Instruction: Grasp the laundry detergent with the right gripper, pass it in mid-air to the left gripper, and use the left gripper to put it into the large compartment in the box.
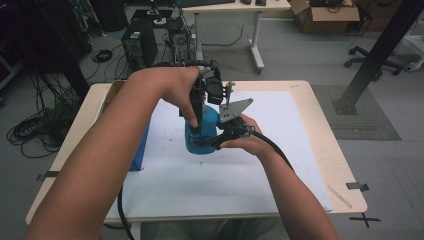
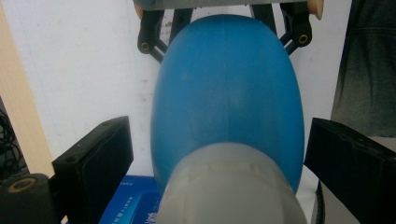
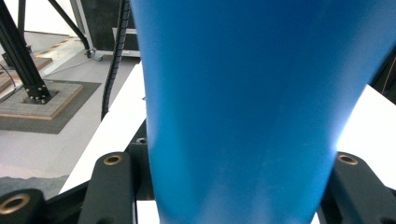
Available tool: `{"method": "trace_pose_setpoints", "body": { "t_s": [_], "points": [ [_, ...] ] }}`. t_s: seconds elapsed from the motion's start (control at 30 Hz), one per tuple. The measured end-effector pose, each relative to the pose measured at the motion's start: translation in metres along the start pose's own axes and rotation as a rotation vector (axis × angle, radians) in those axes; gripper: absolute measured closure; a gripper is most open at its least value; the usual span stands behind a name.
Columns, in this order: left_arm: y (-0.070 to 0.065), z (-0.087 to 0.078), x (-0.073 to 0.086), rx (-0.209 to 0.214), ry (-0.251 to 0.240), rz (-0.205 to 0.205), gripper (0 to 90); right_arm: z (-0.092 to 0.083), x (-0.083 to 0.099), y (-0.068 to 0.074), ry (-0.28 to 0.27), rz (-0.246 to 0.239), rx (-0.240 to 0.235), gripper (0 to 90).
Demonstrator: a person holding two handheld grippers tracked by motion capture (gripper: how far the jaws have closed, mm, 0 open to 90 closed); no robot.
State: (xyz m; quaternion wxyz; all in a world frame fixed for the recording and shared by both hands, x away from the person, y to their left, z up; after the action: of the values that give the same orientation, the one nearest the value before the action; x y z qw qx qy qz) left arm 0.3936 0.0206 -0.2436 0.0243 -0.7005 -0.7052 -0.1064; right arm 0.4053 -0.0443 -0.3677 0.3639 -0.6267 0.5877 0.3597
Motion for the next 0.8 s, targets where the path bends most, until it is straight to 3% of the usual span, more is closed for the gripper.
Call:
{"method": "trace_pose_setpoints", "body": {
  "t_s": [0.47,0.8],
  "points": [
    [-0.0008,0.0031,-0.0019,-0.003,0.000,0.001,9.3,-0.0029,-0.0018,-0.0002,-0.004,-0.001,0.009,44.2],
    [-0.0025,0.0030,-0.0025,0.006,0.003,0.012,16.4,-0.0005,-0.0016,0.0004,-0.002,-0.002,0.005,44.2]
  ]
}}
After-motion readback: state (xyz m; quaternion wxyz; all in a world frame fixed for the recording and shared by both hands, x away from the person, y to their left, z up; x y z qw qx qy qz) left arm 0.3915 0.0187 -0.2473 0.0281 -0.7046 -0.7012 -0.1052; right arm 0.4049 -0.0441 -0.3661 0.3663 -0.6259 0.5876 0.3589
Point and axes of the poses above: each handheld gripper's, and its own axes: z roughly forward along the jaws, x roughly out of its underside, y roughly to its left, the point moved 5 cm from there along z, roughly forward along the jaws, and after that the axes turned 9 degrees about y, right-handed, at the moved point
